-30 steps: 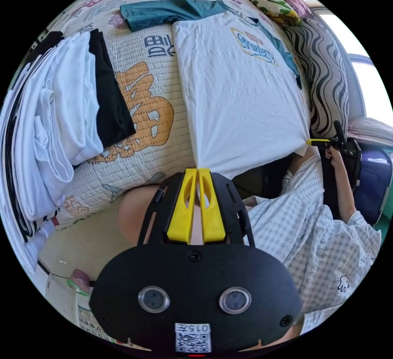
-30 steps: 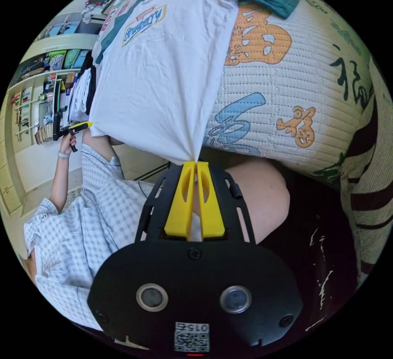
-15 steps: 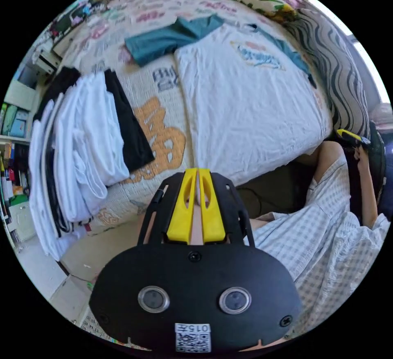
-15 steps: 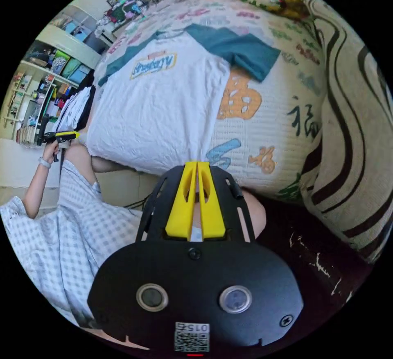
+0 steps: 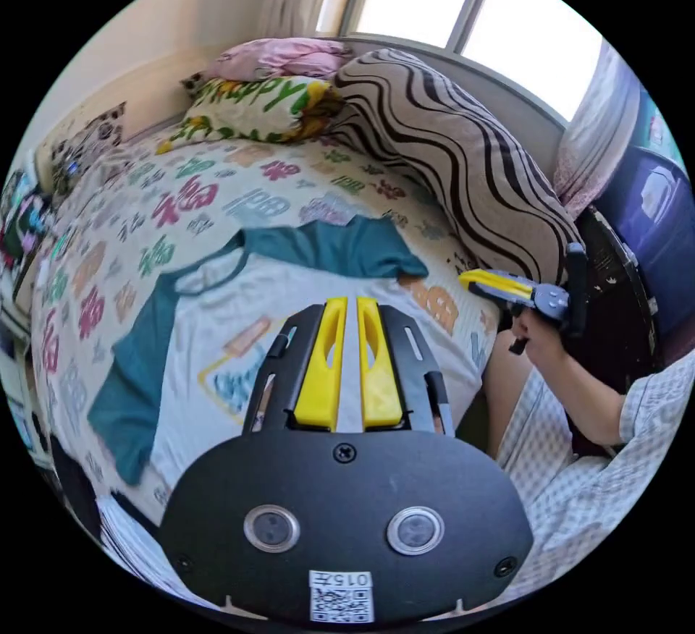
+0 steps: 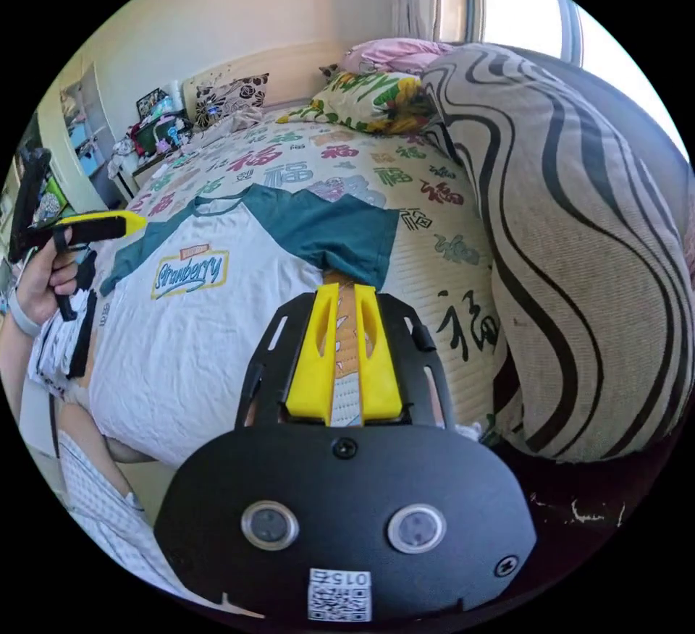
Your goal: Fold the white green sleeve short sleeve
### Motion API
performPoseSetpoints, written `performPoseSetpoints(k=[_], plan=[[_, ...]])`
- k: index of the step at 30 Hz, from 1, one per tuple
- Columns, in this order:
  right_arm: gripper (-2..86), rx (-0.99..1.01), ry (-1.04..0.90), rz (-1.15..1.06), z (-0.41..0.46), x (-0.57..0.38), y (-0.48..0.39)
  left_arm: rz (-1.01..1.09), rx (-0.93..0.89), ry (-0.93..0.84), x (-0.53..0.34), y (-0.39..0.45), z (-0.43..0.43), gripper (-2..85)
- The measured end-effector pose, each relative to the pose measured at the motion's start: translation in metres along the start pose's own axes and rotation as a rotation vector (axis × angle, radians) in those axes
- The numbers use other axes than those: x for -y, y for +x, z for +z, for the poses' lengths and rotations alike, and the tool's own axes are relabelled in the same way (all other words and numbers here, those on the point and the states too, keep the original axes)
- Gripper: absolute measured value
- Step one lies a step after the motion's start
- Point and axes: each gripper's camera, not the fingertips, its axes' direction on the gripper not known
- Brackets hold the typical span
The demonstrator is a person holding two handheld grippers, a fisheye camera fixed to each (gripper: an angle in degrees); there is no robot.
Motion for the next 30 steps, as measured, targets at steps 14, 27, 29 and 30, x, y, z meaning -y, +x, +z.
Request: performPoseSetpoints(k=[14,27,29,30], plan=[[5.5,0.177,-0.149,0.091,0.084,0.025,0.054,0.217,-0.059,-0.428,0.219,0.068,0.313,7.5],[-0.8,0.176,-0.024,-0.101,0.028,0.066,0.018,0.159,-0.196,0.000,0.208,-0.019,0.191,0.6],[-0.8,0.231,-0.007,-0.231,0.011,0.080,-0.013,0.117,-0.192,0.105,0.170,-0.058,0.141,0.5],[-0.8,0.247,-0.002,-0.260,0.008,0.082,-0.022,0.100,-0.184,0.119,0.159,-0.068,0.131,0.5]])
